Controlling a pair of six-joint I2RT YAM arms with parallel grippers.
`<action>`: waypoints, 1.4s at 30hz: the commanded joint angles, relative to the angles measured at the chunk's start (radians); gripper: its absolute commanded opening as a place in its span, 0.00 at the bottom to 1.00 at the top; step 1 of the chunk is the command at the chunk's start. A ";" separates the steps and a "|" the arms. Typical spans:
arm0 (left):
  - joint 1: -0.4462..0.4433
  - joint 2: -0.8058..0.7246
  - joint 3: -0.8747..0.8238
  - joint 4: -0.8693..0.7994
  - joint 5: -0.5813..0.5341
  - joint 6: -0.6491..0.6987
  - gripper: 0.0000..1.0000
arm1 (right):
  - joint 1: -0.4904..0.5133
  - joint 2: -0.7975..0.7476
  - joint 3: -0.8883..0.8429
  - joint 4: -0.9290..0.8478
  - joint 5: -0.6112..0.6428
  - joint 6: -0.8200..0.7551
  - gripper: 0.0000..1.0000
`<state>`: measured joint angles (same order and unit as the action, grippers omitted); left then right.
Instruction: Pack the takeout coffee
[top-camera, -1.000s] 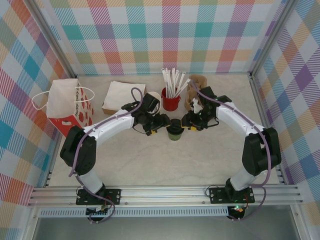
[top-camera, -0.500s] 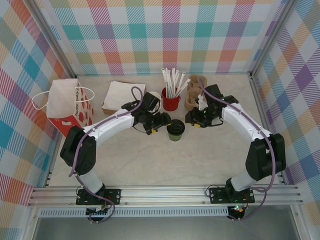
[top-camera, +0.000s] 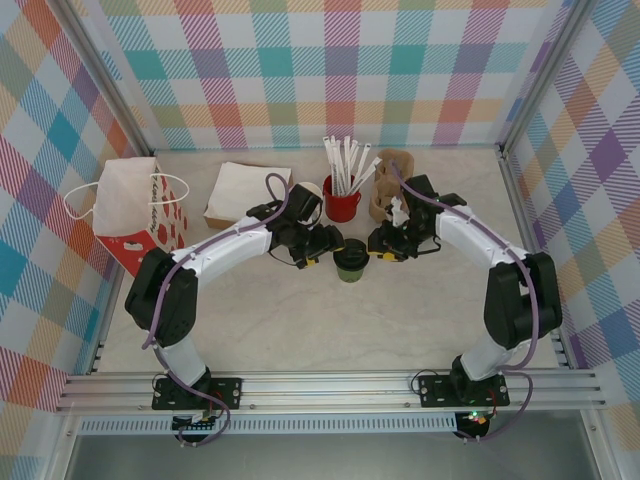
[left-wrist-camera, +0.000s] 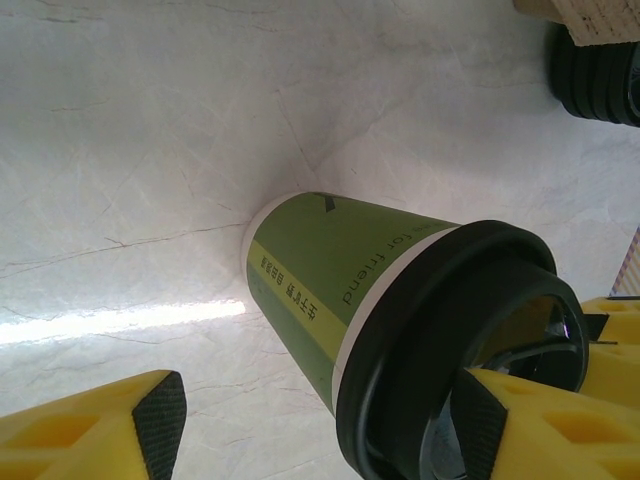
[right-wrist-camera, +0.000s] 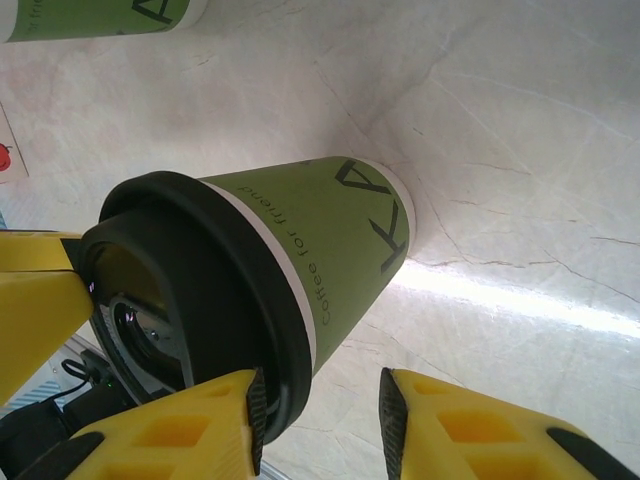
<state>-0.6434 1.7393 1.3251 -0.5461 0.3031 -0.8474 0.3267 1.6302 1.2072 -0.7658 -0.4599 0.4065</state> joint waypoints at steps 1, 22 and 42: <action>-0.002 0.006 0.002 -0.025 -0.007 0.007 0.71 | -0.003 0.018 -0.009 0.014 -0.040 0.002 0.37; -0.015 -0.014 -0.089 -0.037 -0.041 -0.001 0.65 | 0.000 0.096 -0.115 -0.076 0.085 -0.038 0.31; -0.015 -0.060 -0.013 -0.030 -0.007 -0.007 0.69 | 0.001 -0.004 -0.030 -0.026 0.026 -0.054 0.48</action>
<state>-0.6529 1.7092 1.2793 -0.5007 0.3023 -0.8486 0.3206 1.6299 1.1511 -0.7181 -0.4797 0.3733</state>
